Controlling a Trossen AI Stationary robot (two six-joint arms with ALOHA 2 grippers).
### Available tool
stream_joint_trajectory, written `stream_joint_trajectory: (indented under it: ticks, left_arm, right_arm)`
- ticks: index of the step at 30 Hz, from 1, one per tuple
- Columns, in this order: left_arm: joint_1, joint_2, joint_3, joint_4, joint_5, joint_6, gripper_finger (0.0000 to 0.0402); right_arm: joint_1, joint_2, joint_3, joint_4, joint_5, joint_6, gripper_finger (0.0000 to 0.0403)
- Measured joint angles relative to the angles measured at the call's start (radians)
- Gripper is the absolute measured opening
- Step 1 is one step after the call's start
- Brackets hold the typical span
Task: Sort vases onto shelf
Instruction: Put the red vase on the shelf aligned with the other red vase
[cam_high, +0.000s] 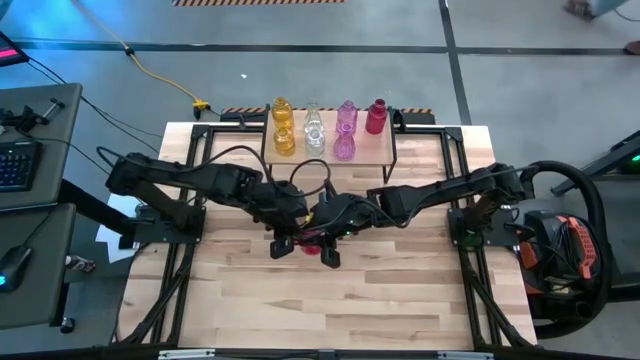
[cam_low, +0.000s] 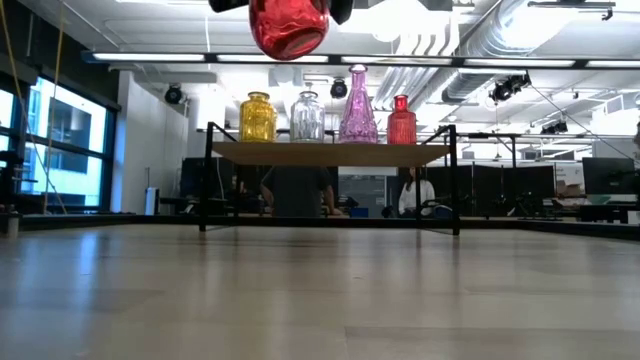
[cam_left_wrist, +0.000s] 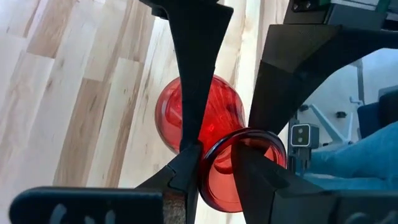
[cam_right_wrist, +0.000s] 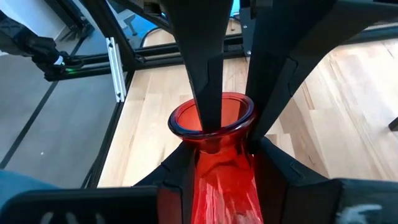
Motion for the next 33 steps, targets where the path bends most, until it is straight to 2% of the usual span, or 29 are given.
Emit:
stream_joint_trajectory:
  ticks: [10,20,33]
  left_arm:
    - [0.002,0.008,0.001,0.007,0.057,-0.003,0.0111]
    - [0.002,-0.009,0.000,0.004,0.065,-0.016,0.0095]
    - [0.003,-0.065,-0.002,-0.022,0.088,-0.023,0.0097]
  right_arm:
    - [0.006,0.001,0.000,-0.002,0.006,0.017,0.0092]
    - [0.020,0.000,0.002,0.003,0.032,0.040,0.0092]
    - [0.040,-0.002,0.007,0.021,0.087,0.088,0.0089]
